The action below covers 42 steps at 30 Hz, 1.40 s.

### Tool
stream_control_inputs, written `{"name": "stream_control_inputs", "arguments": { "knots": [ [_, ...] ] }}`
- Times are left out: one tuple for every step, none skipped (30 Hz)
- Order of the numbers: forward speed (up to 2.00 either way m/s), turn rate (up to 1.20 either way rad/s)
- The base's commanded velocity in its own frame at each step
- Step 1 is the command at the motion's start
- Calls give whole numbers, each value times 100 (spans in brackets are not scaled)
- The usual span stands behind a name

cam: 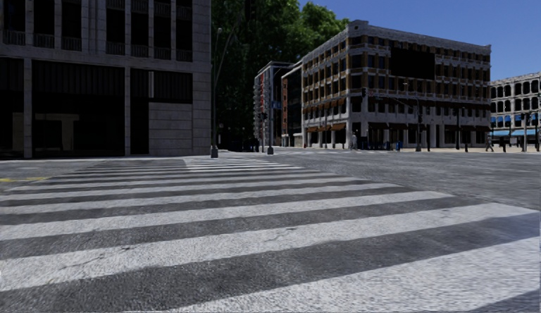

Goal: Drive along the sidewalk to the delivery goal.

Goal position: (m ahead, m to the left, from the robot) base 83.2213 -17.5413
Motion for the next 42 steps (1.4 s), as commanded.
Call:
{"name": "stream_control_inputs", "arguments": {
  "knots": [
    [191,67],
    [191,67],
    [191,67],
    [191,67],
    [191,67],
    [191,67],
    [191,67],
    [191,67],
    [191,67],
    [191,67],
    [191,67],
    [191,67],
    [191,67],
    [191,67],
    [191,67],
    [191,67],
    [191,67],
    [191,67],
    [191,67],
    [191,67],
    [191,67],
    [191,67],
    [191,67],
    [191,67],
    [191,67],
    [191,67],
    [191,67],
    [191,67],
    [191,67],
    [191,67],
    [191,67],
    [191,0],
    [191,0],
    [191,0],
    [191,0],
    [191,0],
    [191,0],
    [191,0],
    [191,0],
    [191,0],
    [191,0],
    [191,0]
  ]
}}
